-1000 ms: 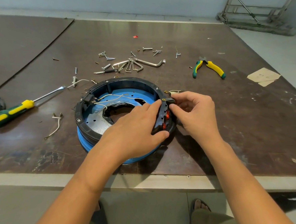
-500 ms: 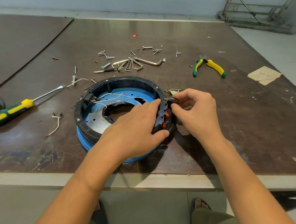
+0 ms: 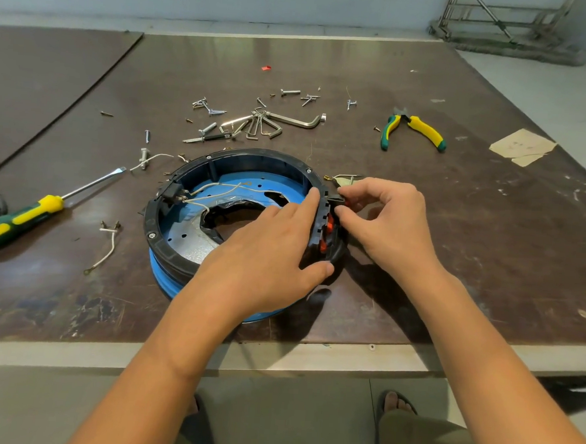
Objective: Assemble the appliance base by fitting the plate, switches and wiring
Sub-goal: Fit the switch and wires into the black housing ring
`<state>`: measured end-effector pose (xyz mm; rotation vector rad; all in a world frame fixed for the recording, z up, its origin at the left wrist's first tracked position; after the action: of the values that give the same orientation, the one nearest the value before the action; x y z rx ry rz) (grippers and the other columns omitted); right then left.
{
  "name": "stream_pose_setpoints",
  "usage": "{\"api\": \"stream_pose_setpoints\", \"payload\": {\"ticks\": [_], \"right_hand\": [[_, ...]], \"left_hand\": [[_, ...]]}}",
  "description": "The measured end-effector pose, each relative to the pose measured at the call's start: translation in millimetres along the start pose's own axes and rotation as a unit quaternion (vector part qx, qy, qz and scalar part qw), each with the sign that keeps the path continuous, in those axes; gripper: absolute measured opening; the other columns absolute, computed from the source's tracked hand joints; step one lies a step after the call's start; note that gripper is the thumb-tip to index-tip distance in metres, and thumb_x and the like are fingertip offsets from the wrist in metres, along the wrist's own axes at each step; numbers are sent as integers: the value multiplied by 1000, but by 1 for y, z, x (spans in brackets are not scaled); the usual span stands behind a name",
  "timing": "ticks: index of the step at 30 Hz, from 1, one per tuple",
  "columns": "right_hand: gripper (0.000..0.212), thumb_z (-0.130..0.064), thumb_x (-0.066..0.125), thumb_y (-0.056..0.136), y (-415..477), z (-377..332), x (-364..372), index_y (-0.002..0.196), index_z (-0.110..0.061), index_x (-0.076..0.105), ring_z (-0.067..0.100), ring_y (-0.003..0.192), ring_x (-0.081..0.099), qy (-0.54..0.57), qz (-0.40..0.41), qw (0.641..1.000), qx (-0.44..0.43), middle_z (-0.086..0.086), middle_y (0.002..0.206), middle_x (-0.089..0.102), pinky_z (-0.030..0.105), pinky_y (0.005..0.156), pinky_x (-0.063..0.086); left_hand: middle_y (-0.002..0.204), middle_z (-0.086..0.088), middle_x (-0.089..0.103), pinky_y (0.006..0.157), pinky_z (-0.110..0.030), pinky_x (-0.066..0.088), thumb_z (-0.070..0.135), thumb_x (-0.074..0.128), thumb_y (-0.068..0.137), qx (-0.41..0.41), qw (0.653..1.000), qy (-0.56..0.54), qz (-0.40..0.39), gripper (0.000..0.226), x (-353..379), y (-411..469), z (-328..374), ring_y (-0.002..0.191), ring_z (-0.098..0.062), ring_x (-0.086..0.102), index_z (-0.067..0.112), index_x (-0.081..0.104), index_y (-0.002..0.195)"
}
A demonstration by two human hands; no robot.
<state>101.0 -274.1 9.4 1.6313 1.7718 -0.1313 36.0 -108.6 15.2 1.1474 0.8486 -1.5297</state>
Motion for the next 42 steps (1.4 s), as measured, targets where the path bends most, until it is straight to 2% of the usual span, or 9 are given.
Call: {"api": "stream_pose_setpoints", "payload": {"ticks": [4, 9, 15, 18, 23, 26, 33, 38, 42], "right_hand": [[23, -14, 78, 83, -2, -1, 0, 106, -17, 76, 0, 78, 63, -10, -17, 999, -31, -11, 90, 70, 11, 71, 49], [27, -11, 76, 85, 0, -2, 2, 111, -20, 74, -9, 86, 61, -11, -23, 998, -50, -15, 94, 67, 6, 73, 46], [33, -5, 73, 86, 1, 0, 8, 117, -16, 73, -1, 98, 69, 40, 0, 999, -14, -10, 104, 73, 14, 86, 54], [31, 1, 69, 88, 3, 3, 3, 112, -19, 74, -7, 97, 67, 55, -7, 998, -11, -16, 98, 70, 9, 83, 52], [26, -1, 68, 89, 0, 3, 7, 106, -19, 76, -1, 94, 70, 71, 24, 997, 2, -11, 97, 74, 19, 84, 58], [25, -1, 68, 89, 0, 0, 11, 105, -18, 77, -1, 93, 70, 77, 41, 996, 1, -10, 96, 74, 20, 83, 58], [23, -1, 70, 87, 0, -8, 17, 101, -17, 79, -7, 87, 69, 48, 65, 997, 2, -19, 86, 70, 9, 78, 54], [23, -3, 69, 89, 0, -10, 18, 104, -18, 78, -5, 90, 69, 35, 57, 998, 19, -12, 93, 73, 11, 82, 54], [22, -6, 67, 92, 2, -10, 12, 108, -17, 76, -3, 90, 70, 52, 28, 998, 29, -8, 97, 75, 18, 84, 57]], "left_hand": [[152, 4, 35, 100, -40, 40, 62, 51, 91, 1, 1000, 14, 1, 94, 0, 1, 0, 136, -18, 31, 25, -4, 158], [149, 6, 37, 99, -39, 41, 62, 51, 91, 3, 1000, 14, 1, 93, 1, 1, 0, 134, -17, 33, 27, -4, 158], [152, 4, 36, 98, -40, 42, 62, 52, 90, 4, 1000, 6, 5, 96, 1, 1, 0, 134, -17, 32, 27, -7, 157], [152, 1, 38, 98, -41, 43, 61, 55, 89, 1, 1000, 2, 17, 99, 2, 0, 0, 135, -18, 33, 25, -8, 157], [148, 3, 39, 96, -39, 44, 63, 53, 89, 13, 1000, 21, 19, 95, 3, 1, -1, 131, -17, 35, 29, -5, 157], [146, 2, 40, 95, -37, 44, 62, 53, 89, 13, 999, 22, 20, 97, 4, 2, -2, 129, -17, 36, 29, -8, 157], [155, 4, 30, 101, -39, 42, 61, 58, 87, 10, 1000, 10, 9, 103, 2, 2, -4, 135, -17, 31, 29, -10, 157], [154, 4, 32, 102, -39, 41, 60, 59, 87, 3, 1000, 5, 6, 102, 2, 2, -3, 134, -17, 32, 29, -10, 157], [152, 3, 36, 99, -38, 42, 60, 56, 89, 0, 1000, 9, 22, 97, 3, 1, -2, 133, -17, 34, 28, -5, 157]]}}
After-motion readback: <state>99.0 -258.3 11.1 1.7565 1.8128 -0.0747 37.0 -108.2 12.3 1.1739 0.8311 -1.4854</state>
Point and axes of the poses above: each hand's wrist, its own y-axis towards the middle knuckle, its own x-axis out of the palm, z = x × y, the point moved 3 cm from there along y, towards the middle knuckle
